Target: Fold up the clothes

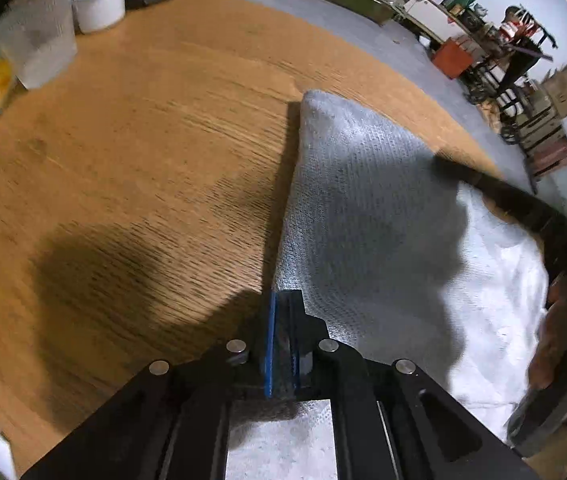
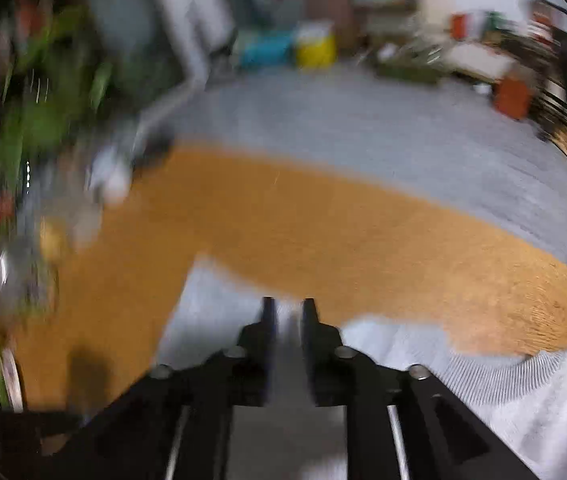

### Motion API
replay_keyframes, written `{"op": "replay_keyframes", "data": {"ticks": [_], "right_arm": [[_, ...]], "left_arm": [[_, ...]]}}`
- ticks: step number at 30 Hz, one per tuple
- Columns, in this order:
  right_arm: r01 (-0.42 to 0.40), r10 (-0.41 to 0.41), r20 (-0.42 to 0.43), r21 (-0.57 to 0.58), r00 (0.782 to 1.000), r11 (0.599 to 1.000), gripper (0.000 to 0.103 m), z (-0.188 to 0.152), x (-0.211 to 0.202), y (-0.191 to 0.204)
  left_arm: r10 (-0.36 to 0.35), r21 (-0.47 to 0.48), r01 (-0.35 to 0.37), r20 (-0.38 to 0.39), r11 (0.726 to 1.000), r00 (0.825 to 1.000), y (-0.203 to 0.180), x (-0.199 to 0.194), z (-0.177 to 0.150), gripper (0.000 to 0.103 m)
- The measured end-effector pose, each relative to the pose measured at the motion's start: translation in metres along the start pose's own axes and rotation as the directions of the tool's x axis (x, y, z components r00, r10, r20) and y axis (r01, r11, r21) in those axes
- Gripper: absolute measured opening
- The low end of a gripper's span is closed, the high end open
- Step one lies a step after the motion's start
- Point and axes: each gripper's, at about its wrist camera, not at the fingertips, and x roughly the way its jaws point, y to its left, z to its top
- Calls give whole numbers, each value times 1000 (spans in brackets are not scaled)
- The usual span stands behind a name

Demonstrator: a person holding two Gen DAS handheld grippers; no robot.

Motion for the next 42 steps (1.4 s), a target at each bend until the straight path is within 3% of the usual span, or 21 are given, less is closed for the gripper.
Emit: {"op": "replay_keyframes", "data": {"ticks": [3, 4, 6, 7, 9, 10, 11, 12, 13, 15, 18, 21, 23, 24, 25, 27, 29, 30, 34, 38, 42], "right_arm": [[86, -86, -1, -80, 996, 993, 30, -4, 12, 23], [72, -70, 38, -81, 997, 994, 35, -4, 10, 27], [-16, 20, 130, -32, 991, 999, 57, -5, -1, 24], [-38, 38, 155, -1, 987, 999, 59, -11, -2, 21], [-26, 25, 103, 7, 994, 1000, 80, -11, 15, 20], [-13, 12, 62, 2, 998, 1000, 83, -12, 26, 19], [-9, 9, 18, -4, 1000, 1000, 73, -12, 33, 20], [-17, 17, -13, -3, 1000, 1000, 56, -14, 35, 23], [-21, 21, -6, 2, 1000, 1000, 52, -20, 34, 24], [-17, 18, 30, -42, 999, 999, 30, -31, 21, 25], [-40, 43, 67, -41, 997, 998, 23, -27, 12, 13], [-20, 27, 189, -41, 982, 999, 14, -24, 10, 7], [-4, 35, 351, -87, 936, 996, 1, -17, -8, 18], [-7, 47, 431, -94, 901, 996, 1, -13, -17, 24], [-1, 43, 466, -89, 884, 996, 2, -8, -24, 30], [40, -12, 378, -68, 926, 997, 21, 10, -12, 37], [85, -79, 211, -19, 974, 996, 26, 16, 4, 33], [113, -113, 125, 11, 986, 994, 26, 14, 12, 26], [103, -108, 43, 102, 993, 989, 26, -14, 9, -10], [-33, 32, 10, 152, 999, 988, 26, -28, 17, -18], [-72, 71, -20, -18, 997, 997, 26, -48, 8, -4]], "left_arm": [[-29, -3, 29, -13, 1000, 999, 3, -3, -2, 7], [-33, -6, 33, -14, 999, 999, 1, -4, -5, 7], [-42, -14, 41, -18, 999, 999, 4, -3, -4, 7], [-46, -17, 46, -20, 999, 999, 5, -2, -3, 7], [-51, -21, 51, -22, 998, 998, 6, -2, -3, 7], [-53, -21, 53, -23, 998, 998, 6, -2, -4, 7], [-55, -23, 55, -23, 998, 998, 6, -2, -4, 7], [-57, -23, 57, -24, 998, 998, 6, -2, -5, 7], [-63, -27, 62, -25, 998, 998, 6, -2, -6, 7], [-71, -36, 71, -26, 997, 997, 8, -3, -7, 7], [-71, -43, 70, -23, 997, 997, 9, -4, -7, 7], [-70, -40, 69, -25, 997, 997, 6, -4, -6, 7], [-70, -42, 69, -26, 997, 997, 5, -4, -8, 7], [-73, -44, 72, -27, 996, 997, 4, -4, -9, 7], [-77, -46, 75, -27, 996, 997, 3, -4, -10, 7], [-90, -52, 89, -28, 995, 996, 5, -5, -9, 7], [-99, -53, 97, -30, 994, 995, 5, -5, -10, 7], [-100, -52, 99, -30, 994, 994, 5, -5, -10, 7], [-107, -45, 106, -32, 993, 994, 4, -5, -11, 7], [-108, -52, 106, -36, 993, 994, 2, -5, -9, 7], [-107, -58, 105, -37, 993, 994, 2, -6, -8, 8]]}}
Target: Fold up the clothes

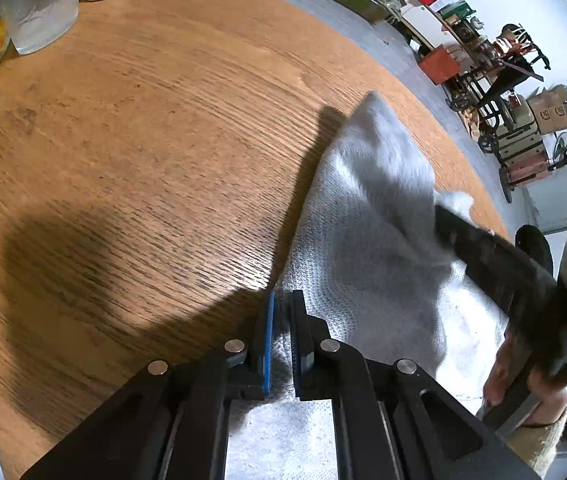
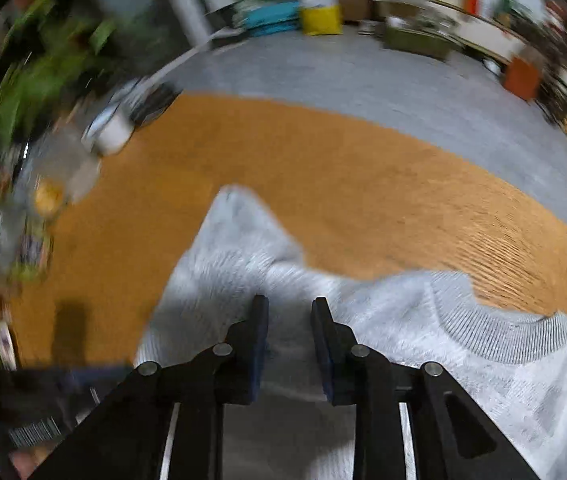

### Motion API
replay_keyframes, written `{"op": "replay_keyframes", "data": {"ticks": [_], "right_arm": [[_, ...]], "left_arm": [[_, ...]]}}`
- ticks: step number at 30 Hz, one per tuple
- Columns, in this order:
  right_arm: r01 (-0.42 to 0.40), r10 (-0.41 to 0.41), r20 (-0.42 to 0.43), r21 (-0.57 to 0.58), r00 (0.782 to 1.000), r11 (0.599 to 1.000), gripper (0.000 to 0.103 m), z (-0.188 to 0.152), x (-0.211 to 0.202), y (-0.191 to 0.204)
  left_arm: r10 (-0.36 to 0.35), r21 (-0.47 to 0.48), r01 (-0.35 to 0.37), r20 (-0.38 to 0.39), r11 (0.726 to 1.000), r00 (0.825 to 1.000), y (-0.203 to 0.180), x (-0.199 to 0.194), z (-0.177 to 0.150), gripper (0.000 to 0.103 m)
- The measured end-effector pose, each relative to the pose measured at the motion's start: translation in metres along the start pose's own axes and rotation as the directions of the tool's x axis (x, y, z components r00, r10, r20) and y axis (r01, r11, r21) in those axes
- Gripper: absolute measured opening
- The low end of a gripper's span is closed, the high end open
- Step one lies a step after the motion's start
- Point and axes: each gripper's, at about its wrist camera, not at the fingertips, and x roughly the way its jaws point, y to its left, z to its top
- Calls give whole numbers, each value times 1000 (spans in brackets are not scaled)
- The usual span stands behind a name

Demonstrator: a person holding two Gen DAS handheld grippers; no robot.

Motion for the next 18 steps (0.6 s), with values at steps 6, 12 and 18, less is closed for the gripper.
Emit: {"op": "replay_keyframes", "data": {"ticks": [6, 12, 18], "right_arm": [[-51, 53, 19, -86, 998, 995, 31, -27, -12, -9], [28, -33, 71, 66, 997, 997, 24, -10, 6, -31], [272, -270, 148, 5, 952, 962, 25, 16, 26, -4]], "left_arm": [[31, 15, -31, 5, 999, 1000, -4, 1, -6, 8], [40, 12, -40, 8, 999, 999, -4, -3, -11, 9], [49, 17, -49, 21, 999, 999, -7, -5, -14, 9]]}}
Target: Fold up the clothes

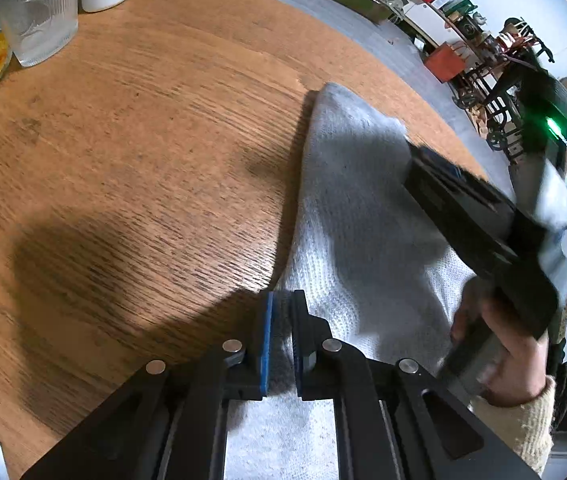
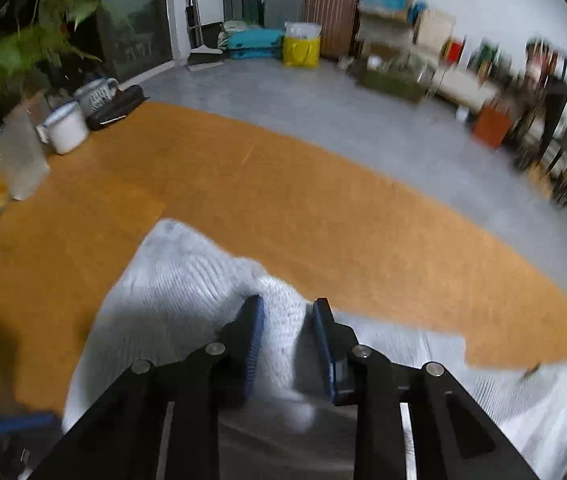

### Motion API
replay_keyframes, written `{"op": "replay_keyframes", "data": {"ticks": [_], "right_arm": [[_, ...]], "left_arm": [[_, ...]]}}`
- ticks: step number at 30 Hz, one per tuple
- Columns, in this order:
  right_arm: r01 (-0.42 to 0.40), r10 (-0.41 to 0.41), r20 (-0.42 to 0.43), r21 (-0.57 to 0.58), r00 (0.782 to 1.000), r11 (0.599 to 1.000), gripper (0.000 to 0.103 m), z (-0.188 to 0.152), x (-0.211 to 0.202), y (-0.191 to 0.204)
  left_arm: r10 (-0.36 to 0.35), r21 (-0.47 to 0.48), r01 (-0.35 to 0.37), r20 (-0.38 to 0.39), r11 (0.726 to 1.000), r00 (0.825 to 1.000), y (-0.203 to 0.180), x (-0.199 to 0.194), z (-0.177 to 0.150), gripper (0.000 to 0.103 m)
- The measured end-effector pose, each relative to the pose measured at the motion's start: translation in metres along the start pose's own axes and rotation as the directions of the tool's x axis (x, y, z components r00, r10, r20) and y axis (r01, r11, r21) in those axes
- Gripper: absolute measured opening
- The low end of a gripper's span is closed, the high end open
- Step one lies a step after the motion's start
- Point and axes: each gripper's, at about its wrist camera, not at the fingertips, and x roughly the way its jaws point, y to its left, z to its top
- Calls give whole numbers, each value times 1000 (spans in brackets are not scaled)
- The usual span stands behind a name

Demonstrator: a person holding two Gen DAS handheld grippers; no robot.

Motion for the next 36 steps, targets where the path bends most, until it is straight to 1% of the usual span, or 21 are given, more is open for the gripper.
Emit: {"op": "replay_keyframes", "data": {"ticks": [4, 6, 8, 9, 11, 12, 13, 15, 16, 17, 18, 20, 22, 25, 27, 29, 31, 32, 34, 35, 36], "right_arm": [[139, -133, 74, -77, 988, 987, 25, 16, 18, 26], [135, -131, 67, -65, 989, 989, 28, 28, 31, 38], [46, -48, 71, 35, 996, 998, 31, 39, 24, 28], [-16, 5, 102, 103, 995, 995, 35, 43, 18, 21], [-177, 129, 189, 269, 974, 947, 37, 41, -13, -13], [-222, 169, 184, 321, 968, 921, 40, 39, -23, -26], [-225, 197, 117, 318, 973, 921, 40, 38, -26, -31], [-177, 198, -88, 206, 976, 963, 38, 33, -20, -19], [-175, 196, -150, 145, 969, 974, 36, 29, -17, -11], [-198, 212, -168, 95, 963, 976, 33, 23, -15, -2], [-204, 213, -183, 69, 960, 977, 29, 20, -9, 4], [-173, 185, -204, 77, 961, 982, 29, 22, 10, 13], [-133, 150, -205, 94, 967, 987, 34, 26, 26, 20], [-61, 81, -191, 109, 978, 992, 34, 45, 40, 24], [-70, 83, -174, 81, 981, 994, 33, 47, 39, 23], [-114, 126, -145, 89, 981, 989, 33, 42, 29, 14], [-151, 180, -144, 191, 973, 970, 37, 21, 8, -11], [-160, 200, -153, 240, 968, 958, 42, 8, -2, -22], [-153, 216, -200, 290, 956, 945, 41, -25, -18, -38], [-150, 218, -216, 293, 952, 944, 41, -44, -28, -45], [-147, 220, -231, 296, 948, 944, 40, -63, -38, -52]], "left_arm": [[9, 7, -9, 19, 1000, 1000, -5, -1, -3, 9], [-9, 14, 8, 43, 1000, 999, -9, -5, -3, 9], [-35, 26, 33, 79, 999, 996, -13, -11, -3, 9], [-48, 32, 45, 97, 998, 994, -14, -14, -3, 9], [-96, 50, 90, 132, 995, 987, -19, -21, -5, 9], [-102, 57, 95, 127, 994, 987, -22, -20, -6, 9], [-104, 64, 97, 122, 993, 987, -26, -18, -8, 9], [-6, 89, 0, 70, 996, 998, -31, -7, -12, 9], [53, 104, -58, 45, 993, 998, -35, 1, -13, 9], [110, 122, -112, 23, 986, 994, -40, 9, -15, 9], [139, 153, -141, 23, 978, 990, -45, 12, -18, 9], [192, 191, -194, 28, 962, 981, -52, 12, -25, 9], [186, 198, -188, 28, 962, 982, -51, 12, -26, 9], [156, 189, -157, 21, 969, 988, -44, 11, -25, 9], [140, 183, -141, 17, 973, 990, -40, 10, -24, 9], [153, 190, -153, 15, 970, 988, -39, 7, -26, 9], [116, 185, -121, 40, 975, 992, -41, -7, -26, 9], [94, 182, -102, 54, 978, 994, -43, -14, -27, 9], [-41, 189, 23, 94, 982, 995, -44, -31, -29, 9], [-57, 199, 35, 102, 979, 993, -47, -34, -30, 9], [3, 215, -21, 86, 976, 996, -51, -26, -33, 9]]}}
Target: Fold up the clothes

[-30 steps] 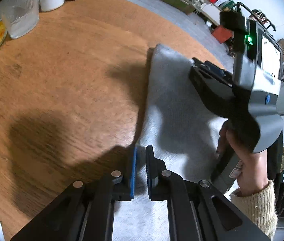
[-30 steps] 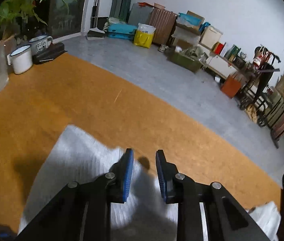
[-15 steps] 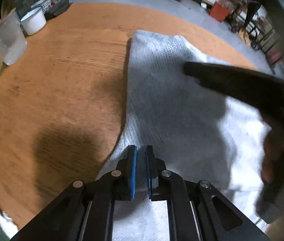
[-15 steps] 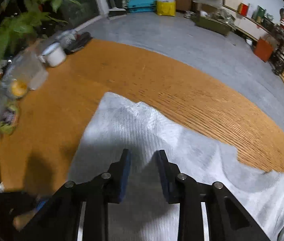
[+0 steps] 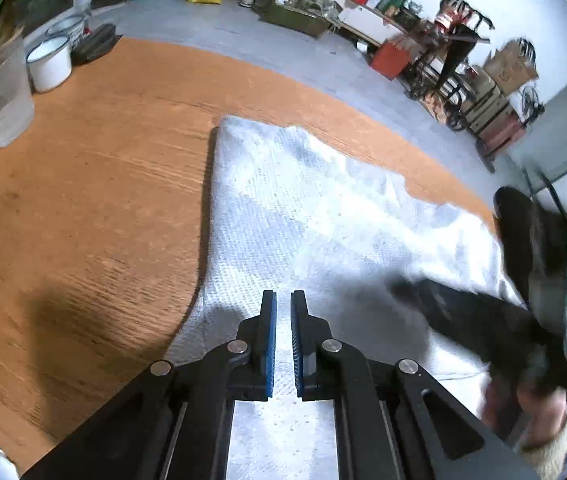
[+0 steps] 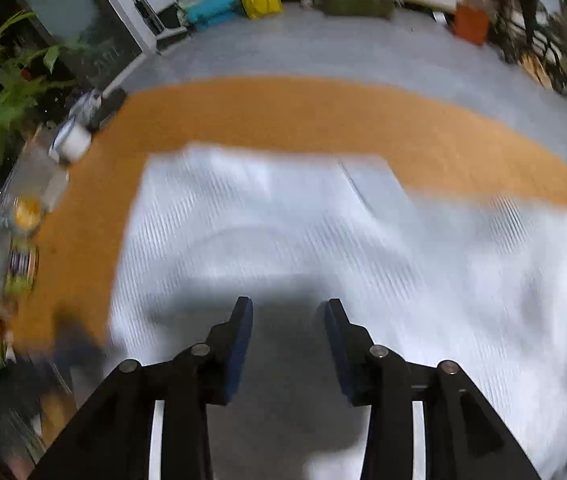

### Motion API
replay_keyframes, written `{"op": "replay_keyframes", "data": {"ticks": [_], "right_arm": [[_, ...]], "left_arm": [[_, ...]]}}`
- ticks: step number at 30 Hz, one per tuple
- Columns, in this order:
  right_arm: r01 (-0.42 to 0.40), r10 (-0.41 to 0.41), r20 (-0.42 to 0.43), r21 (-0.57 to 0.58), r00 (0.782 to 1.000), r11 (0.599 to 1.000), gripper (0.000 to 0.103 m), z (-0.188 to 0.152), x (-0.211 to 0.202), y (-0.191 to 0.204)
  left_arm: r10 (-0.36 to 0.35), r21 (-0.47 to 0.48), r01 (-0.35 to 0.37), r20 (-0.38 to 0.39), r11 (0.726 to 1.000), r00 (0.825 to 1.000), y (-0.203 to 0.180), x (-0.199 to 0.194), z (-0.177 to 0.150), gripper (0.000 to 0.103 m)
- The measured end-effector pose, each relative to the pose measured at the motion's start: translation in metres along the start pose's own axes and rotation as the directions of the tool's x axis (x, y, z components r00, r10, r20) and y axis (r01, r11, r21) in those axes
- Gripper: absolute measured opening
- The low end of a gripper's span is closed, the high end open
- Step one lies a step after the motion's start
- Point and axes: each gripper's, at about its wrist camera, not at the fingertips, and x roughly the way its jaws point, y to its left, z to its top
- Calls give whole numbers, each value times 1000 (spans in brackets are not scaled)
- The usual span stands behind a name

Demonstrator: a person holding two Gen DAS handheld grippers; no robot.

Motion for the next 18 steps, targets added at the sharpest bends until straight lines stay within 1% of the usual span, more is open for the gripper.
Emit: {"op": "replay_keyframes", "data": {"ticks": [1, 2, 3, 4, 5, 7, 8, 9, 10, 12, 14, 15, 16, 18], "right_arm": [[18, -17, -9, 6, 1000, 1000, 40, -19, -6, -11], [54, -54, -9, 15, 999, 998, 43, -40, -12, -24], [90, -90, -5, 22, 996, 996, 45, -62, -17, -38], [103, -103, 20, 22, 994, 994, 45, -81, -24, -52], [106, -107, 42, 26, 993, 994, 45, -95, -33, -63], [137, -140, 31, 74, 990, 988, 43, -124, -50, -90], [125, -130, 30, 120, 991, 985, 49, -137, -63, -106], [139, -145, 27, 172, 989, 975, 55, -149, -76, -123], [181, -193, 29, 231, 981, 956, 55, -160, -91, -141], [233, -269, 75, 319, 960, 919, 55, -183, -121, -174], [288, -348, 86, 398, 934, 871, 55, -204, -144, -199], [294, -363, 87, 429, 928, 854, 55, -214, -152, -207], [296, -371, 83, 454, 925, 841, 55, -223, -159, -215], [318, -377, 34, 468, 926, 824, 55, -235, -162, -222]], "left_arm": [[59, 8, -59, -55, 998, 997, 9, 10, -10, 9], [115, 18, -114, -106, 993, 988, 18, 20, -19, 9], [127, 18, -126, -117, 992, 985, 21, 25, -21, 9], [131, 25, -130, -89, 991, 987, 22, 20, -22, 9], [181, 11, -181, -109, 983, 977, 27, 21, -26, 9], [175, -5, -177, -110, 984, 978, 32, 22, -29, 9], [178, -6, -180, -111, 984, 978, 32, 23, -31, 9], [189, 11, -189, -94, 982, 977, 24, 21, -35, 9], [201, 28, -199, -77, 980, 977, 15, 19, -38, 9], [221, 63, -218, -43, 974, 974, -1, 15, -44, 9], [195, 136, -190, -29, 972, 980, -28, 19, -55, 9], [184, 173, -177, -23, 969, 983, -42, 22, -60, 9], [195, 213, -184, -31, 960, 980, -54, 29, -67, 9], [219, 292, -197, -44, 936, 975, -78, 44, -81, 9]]}}
